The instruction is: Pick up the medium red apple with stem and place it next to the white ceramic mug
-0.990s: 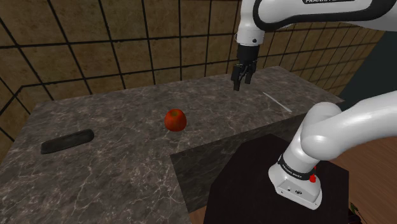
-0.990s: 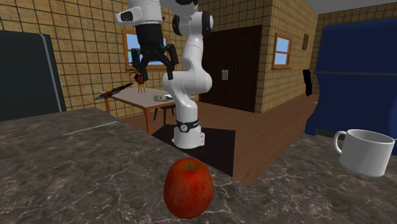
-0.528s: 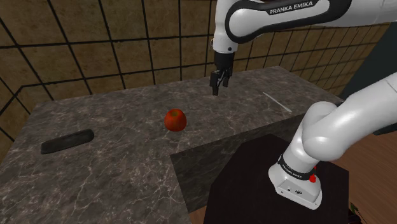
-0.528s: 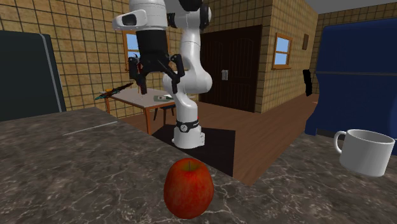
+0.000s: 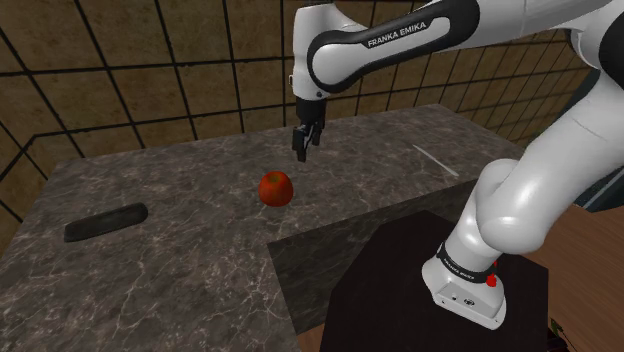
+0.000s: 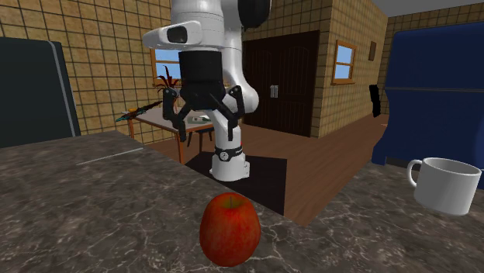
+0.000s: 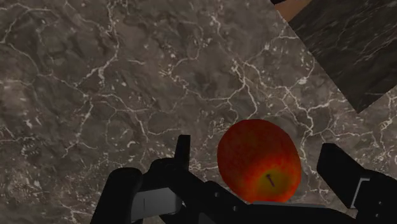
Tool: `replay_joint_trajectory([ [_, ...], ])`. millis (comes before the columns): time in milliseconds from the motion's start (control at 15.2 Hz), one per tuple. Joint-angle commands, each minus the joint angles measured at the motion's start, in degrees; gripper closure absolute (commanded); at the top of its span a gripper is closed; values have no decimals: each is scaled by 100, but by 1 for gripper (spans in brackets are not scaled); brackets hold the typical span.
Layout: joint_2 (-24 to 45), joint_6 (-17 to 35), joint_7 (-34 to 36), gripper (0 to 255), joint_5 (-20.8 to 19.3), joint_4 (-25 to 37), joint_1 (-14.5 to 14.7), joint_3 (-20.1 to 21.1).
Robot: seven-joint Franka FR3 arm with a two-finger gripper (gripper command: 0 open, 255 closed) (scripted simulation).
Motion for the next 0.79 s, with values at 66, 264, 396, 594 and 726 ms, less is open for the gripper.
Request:
replay_joint_trajectory([
  [66,506,280,-54,0,-72,337,126,149],
  [264,1041,518,-94,0,-190,736,243,288],
  [396,1246,597,-104,0,-245,900,290,338],
  [594,1338,820,-95,0,-259,768,292,339],
  [726,1405,968,-87,0,-269,686,293,340],
])
